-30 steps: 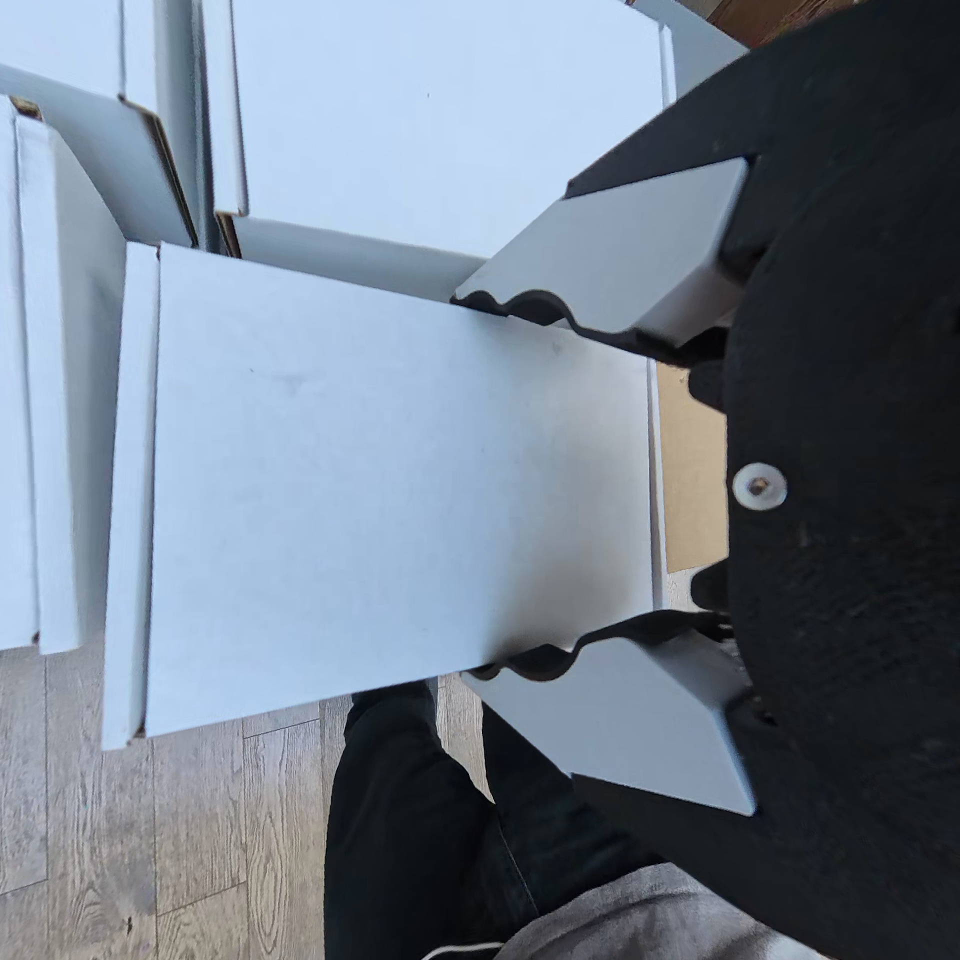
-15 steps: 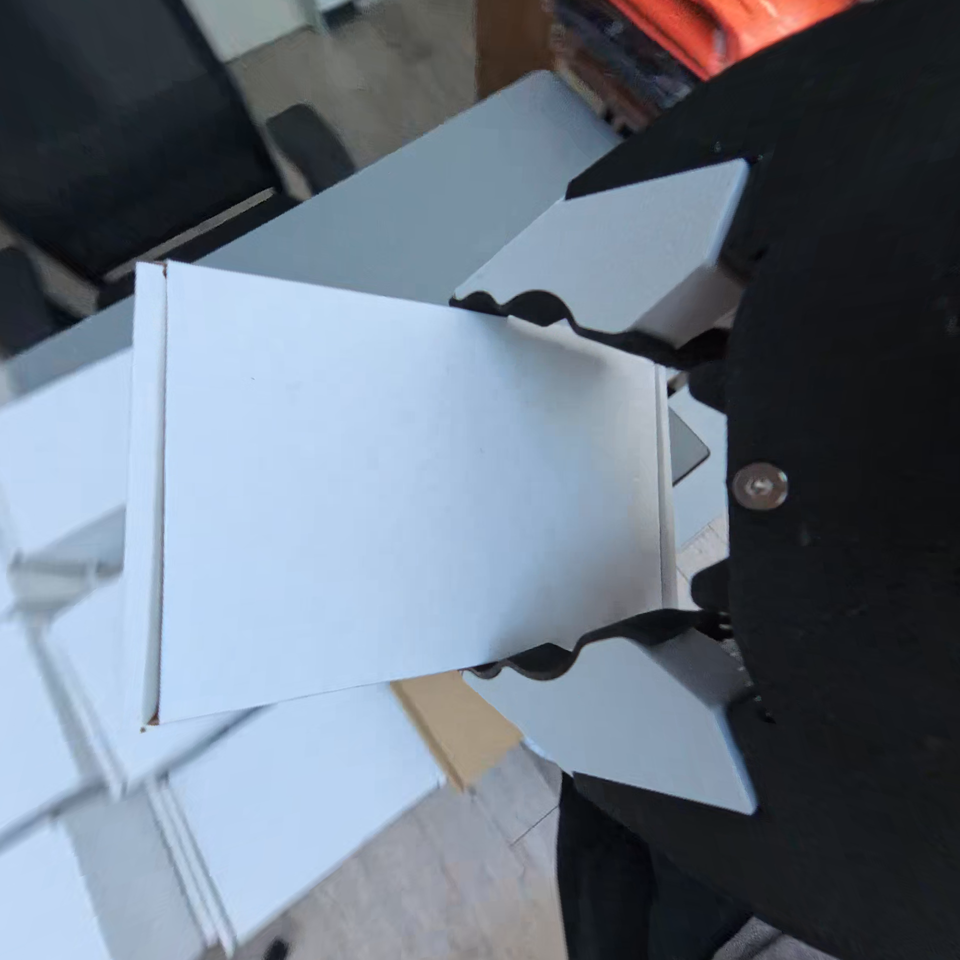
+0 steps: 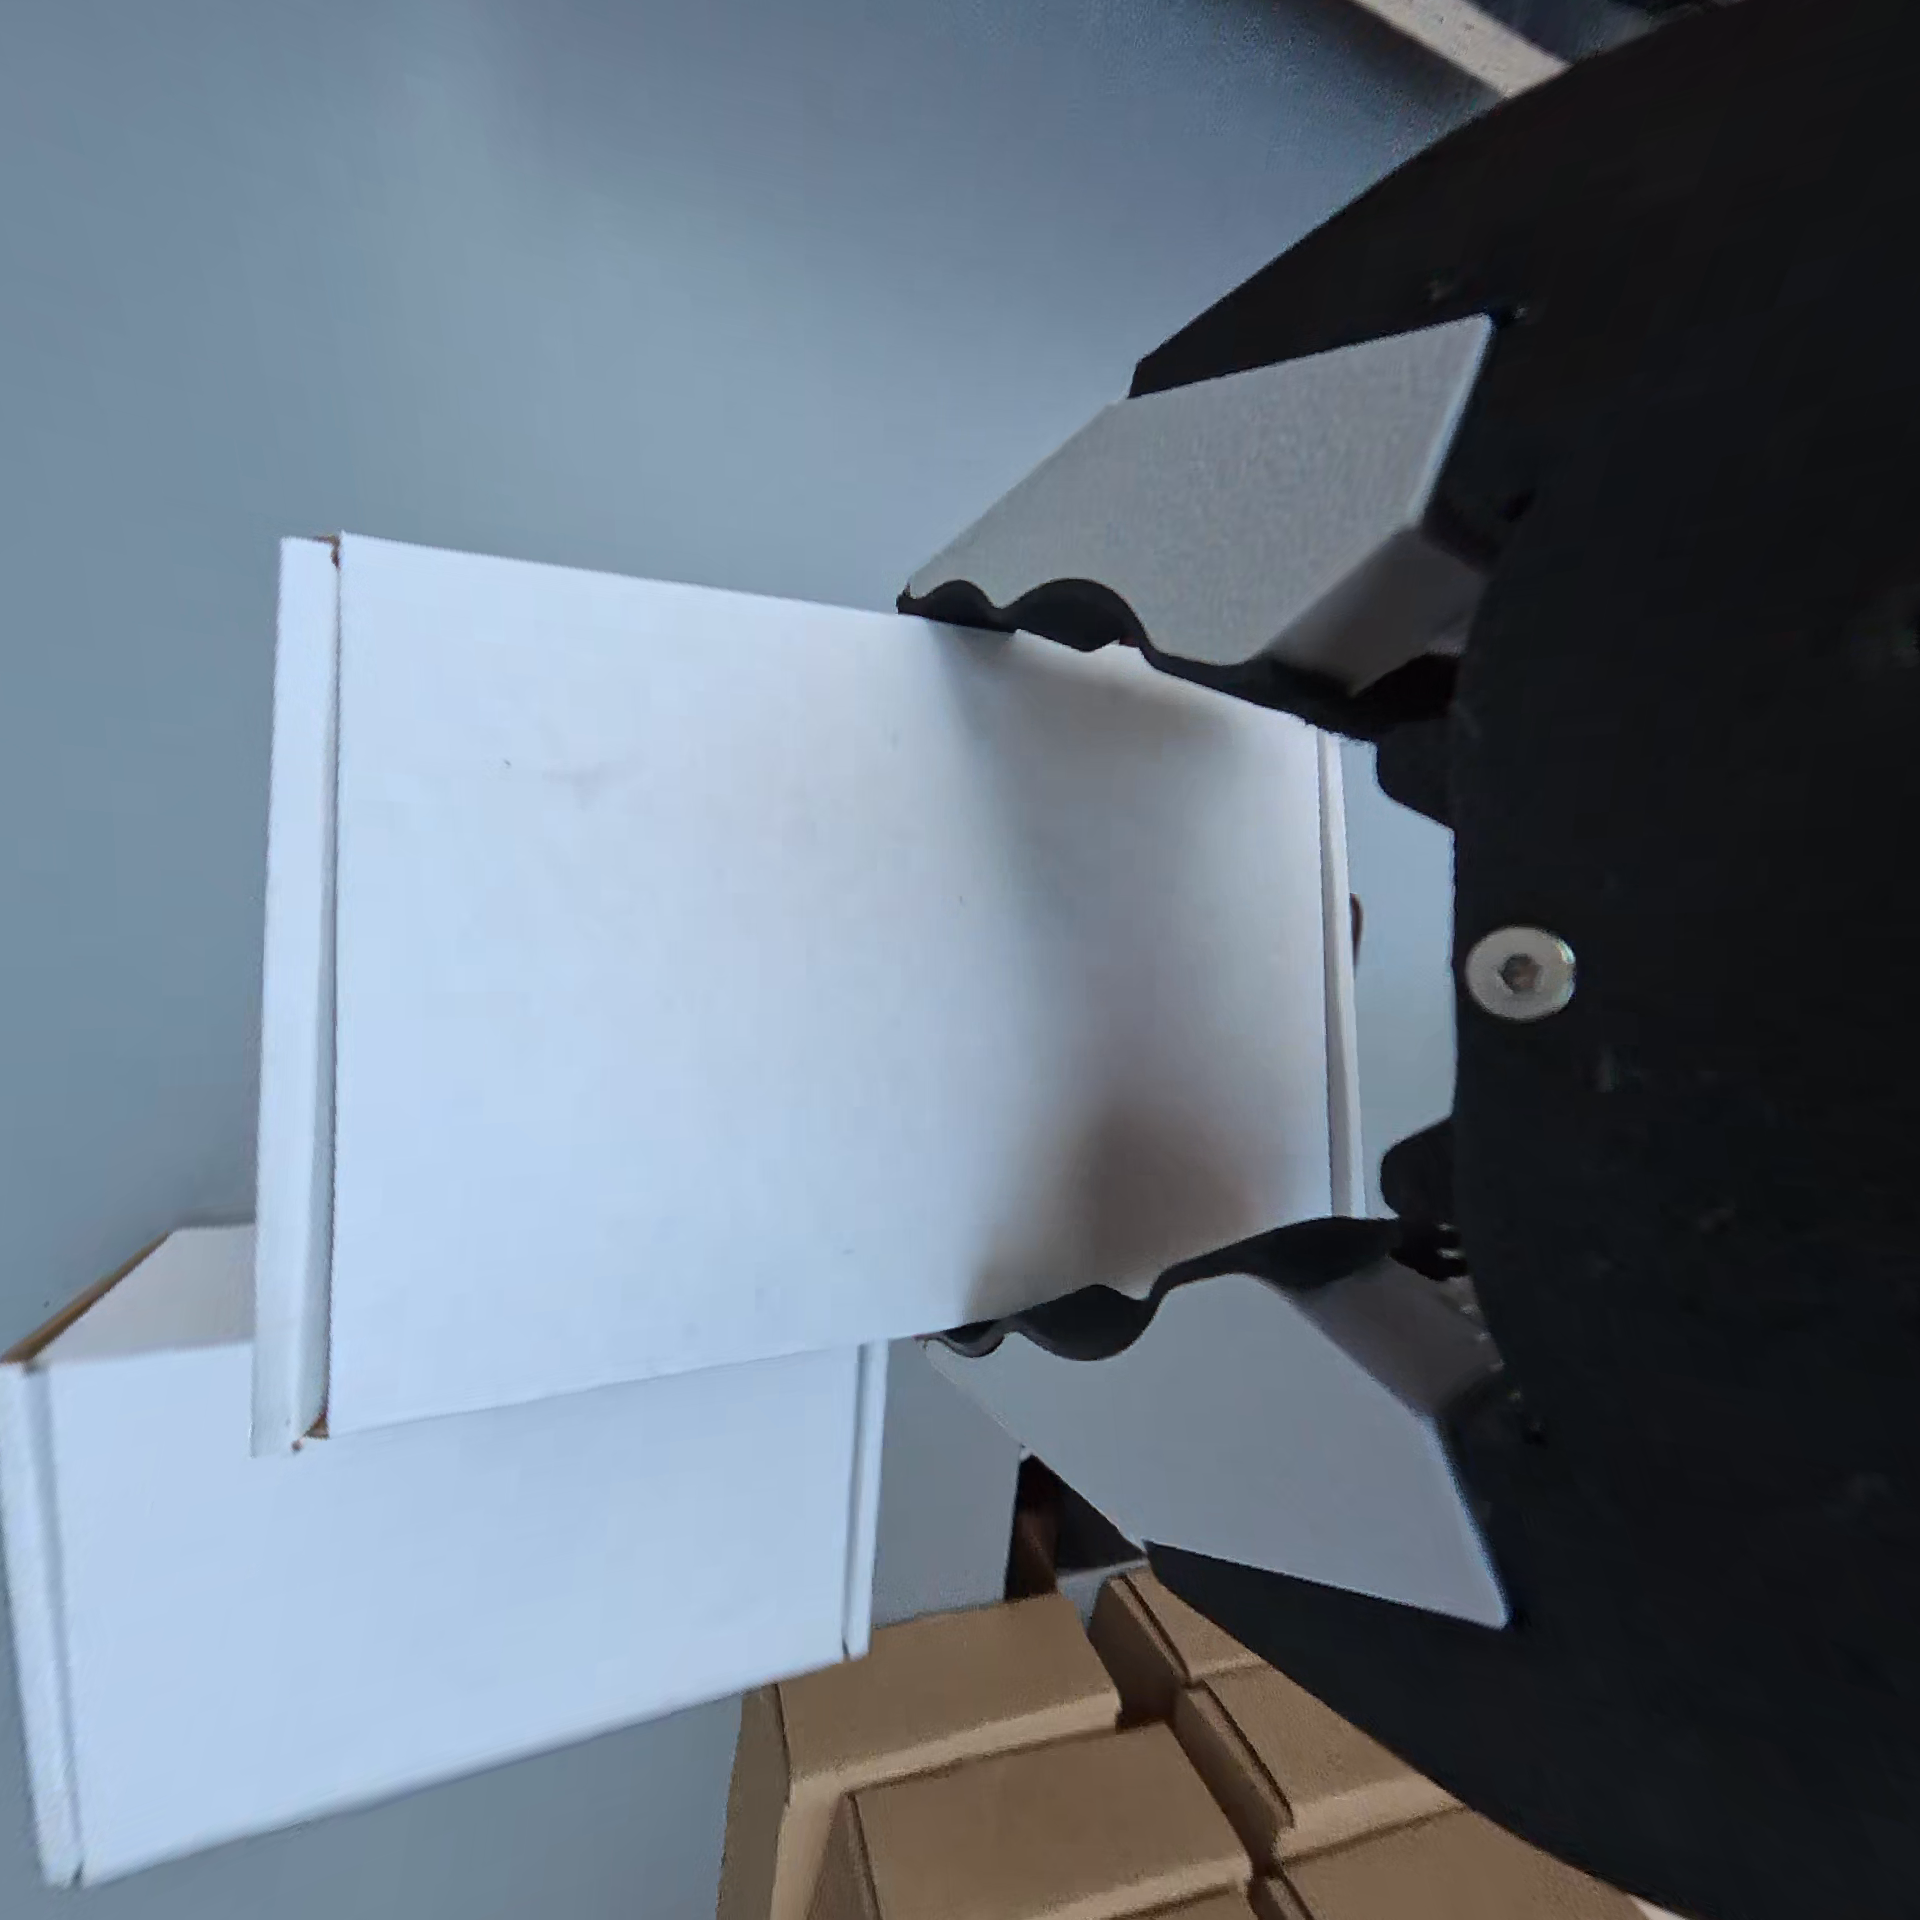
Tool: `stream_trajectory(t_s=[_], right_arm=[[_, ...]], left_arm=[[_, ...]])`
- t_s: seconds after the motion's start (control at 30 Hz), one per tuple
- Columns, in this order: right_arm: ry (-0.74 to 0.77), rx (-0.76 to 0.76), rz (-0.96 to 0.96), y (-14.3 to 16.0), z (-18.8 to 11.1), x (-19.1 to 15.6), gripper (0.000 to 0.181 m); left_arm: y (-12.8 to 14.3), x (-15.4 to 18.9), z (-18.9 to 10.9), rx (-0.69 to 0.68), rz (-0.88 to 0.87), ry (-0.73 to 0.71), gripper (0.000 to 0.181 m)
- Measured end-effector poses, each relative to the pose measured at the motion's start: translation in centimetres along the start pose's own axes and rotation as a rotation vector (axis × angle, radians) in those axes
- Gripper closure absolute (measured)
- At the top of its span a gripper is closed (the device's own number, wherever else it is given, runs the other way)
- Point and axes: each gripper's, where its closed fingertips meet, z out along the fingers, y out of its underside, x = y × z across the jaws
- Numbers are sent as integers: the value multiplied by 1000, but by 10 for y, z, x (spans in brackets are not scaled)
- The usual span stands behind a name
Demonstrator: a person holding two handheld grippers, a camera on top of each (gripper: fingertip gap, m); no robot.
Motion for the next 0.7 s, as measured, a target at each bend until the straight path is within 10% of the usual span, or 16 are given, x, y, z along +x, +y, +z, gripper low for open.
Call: stream_trajectory(t_s=[0.03, 0.23, 0.5, 0.7], right_arm=[[0, -10, 8, 0, 15, 5, 54], [24, -48, -10, -20, 66, 16, 53], [-156, 60, -12, -49, 54, 1, 52], [-385, 28, 82, -32, 51, 8, 110]], left_arm=[[1, 9, 6, -6, -17, -10, 138], [9, 63, 35, -4, -107, -81, 139], [4, 97, 51, -27, -59, -178, 138], [2, 111, 69, -15, -71, -174, 139]])
